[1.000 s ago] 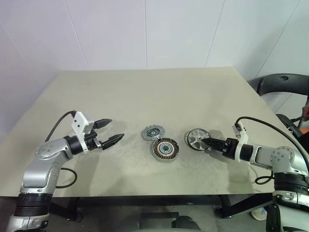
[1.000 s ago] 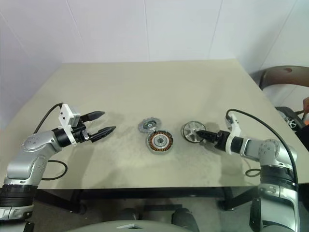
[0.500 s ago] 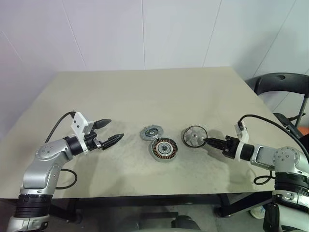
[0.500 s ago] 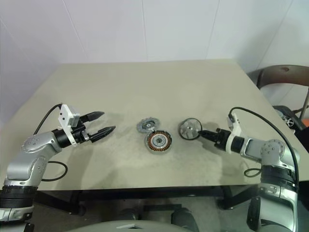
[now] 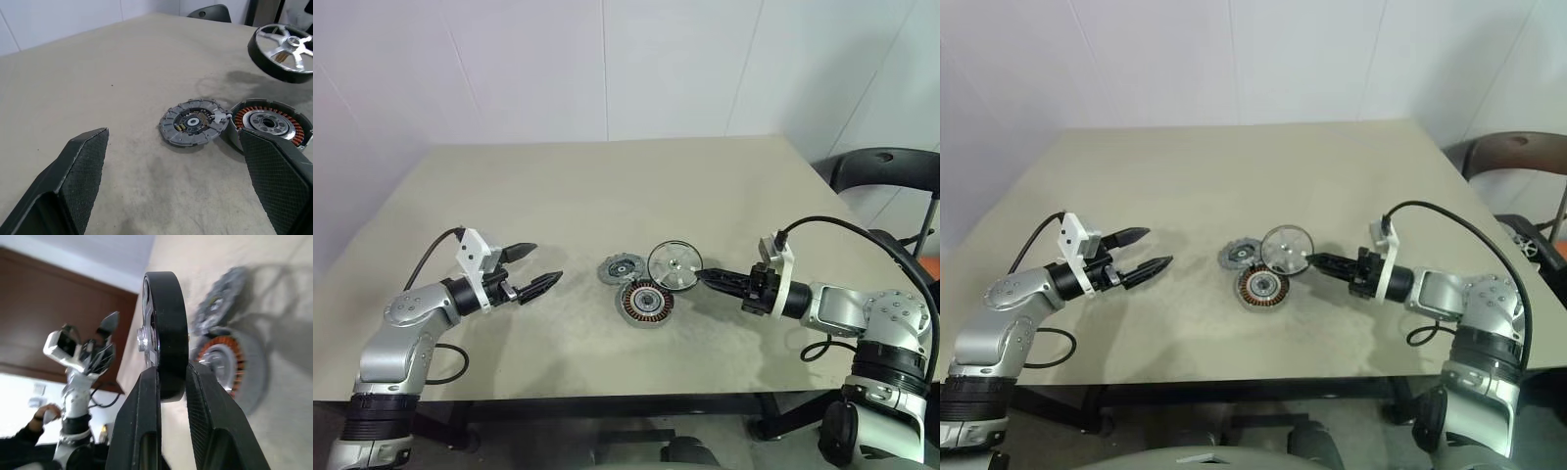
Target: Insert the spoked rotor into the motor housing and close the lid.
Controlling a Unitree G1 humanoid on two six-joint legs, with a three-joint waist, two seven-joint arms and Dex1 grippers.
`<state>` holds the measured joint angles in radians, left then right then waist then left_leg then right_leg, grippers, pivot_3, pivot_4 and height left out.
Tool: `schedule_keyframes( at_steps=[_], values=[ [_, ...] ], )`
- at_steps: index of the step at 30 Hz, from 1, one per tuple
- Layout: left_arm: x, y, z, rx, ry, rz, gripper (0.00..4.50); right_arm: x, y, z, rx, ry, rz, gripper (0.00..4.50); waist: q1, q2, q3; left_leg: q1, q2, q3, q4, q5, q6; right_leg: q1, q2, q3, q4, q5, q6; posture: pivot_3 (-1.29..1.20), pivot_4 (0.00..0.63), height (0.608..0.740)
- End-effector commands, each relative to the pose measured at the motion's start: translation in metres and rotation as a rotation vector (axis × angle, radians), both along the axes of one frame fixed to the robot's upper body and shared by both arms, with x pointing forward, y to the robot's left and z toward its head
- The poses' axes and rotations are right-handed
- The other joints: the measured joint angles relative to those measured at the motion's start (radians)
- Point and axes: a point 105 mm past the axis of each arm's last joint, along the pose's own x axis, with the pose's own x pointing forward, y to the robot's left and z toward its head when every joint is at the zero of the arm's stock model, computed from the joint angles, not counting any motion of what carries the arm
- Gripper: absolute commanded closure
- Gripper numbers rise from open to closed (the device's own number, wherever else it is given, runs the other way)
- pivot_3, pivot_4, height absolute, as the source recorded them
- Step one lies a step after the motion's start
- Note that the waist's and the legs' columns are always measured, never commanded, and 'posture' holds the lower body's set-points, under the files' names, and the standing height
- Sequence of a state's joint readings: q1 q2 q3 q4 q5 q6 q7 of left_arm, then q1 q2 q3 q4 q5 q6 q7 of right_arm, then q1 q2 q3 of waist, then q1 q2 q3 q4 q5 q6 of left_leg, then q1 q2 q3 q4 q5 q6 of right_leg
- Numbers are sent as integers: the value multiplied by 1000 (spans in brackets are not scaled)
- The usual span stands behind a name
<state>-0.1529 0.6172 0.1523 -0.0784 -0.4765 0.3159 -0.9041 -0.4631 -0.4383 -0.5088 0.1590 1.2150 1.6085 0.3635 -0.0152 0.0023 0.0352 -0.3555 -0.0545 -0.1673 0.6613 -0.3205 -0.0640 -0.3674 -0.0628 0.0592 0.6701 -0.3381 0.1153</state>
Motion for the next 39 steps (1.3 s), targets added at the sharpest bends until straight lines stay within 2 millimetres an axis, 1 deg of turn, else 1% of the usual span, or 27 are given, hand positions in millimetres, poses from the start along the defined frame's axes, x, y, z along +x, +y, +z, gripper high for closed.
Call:
schedule_keyframes(
  at_steps=[1,5,9,16,22,26,39],
  values=[
    [1,3,10,-2,-51,11,0,0,22,15,-10,-63,61,4116,-6,0,0,0,0,0,0,0,0,0,0,0,0,0,0,0,0,740],
    [0,2,9,-5,-51,15,0,-1,29,10,-66,-71,43,4116,-3,0,0,0,0,0,0,0,0,-1,0,1,1,0,0,0,0,740],
    [-1,2,8,-6,-51,19,0,-5,36,4,-55,-43,60,4116,-2,0,0,0,0,0,0,0,0,-1,0,1,1,0,0,0,0,740],
    [-2,3,5,4,-49,20,0,-10,38,-14,-65,35,58,4116,-3,1,0,0,0,0,0,0,0,-1,0,1,2,0,0,0,0,740],
    [-2,2,4,2,-50,19,0,-8,40,-18,-73,58,47,4116,-4,1,0,0,0,0,0,0,0,-1,0,1,2,0,0,0,0,740],
    [-3,2,3,4,-49,16,0,-2,39,-18,-68,60,20,4116,-4,1,0,0,0,0,0,0,0,-1,0,1,2,0,0,0,0,740],
    [-3,3,2,11,-49,16,0,-4,40,-29,-96,100,24,4116,-5,1,0,0,0,0,0,0,0,-1,1,1,2,0,0,0,0,740]
  ],
)
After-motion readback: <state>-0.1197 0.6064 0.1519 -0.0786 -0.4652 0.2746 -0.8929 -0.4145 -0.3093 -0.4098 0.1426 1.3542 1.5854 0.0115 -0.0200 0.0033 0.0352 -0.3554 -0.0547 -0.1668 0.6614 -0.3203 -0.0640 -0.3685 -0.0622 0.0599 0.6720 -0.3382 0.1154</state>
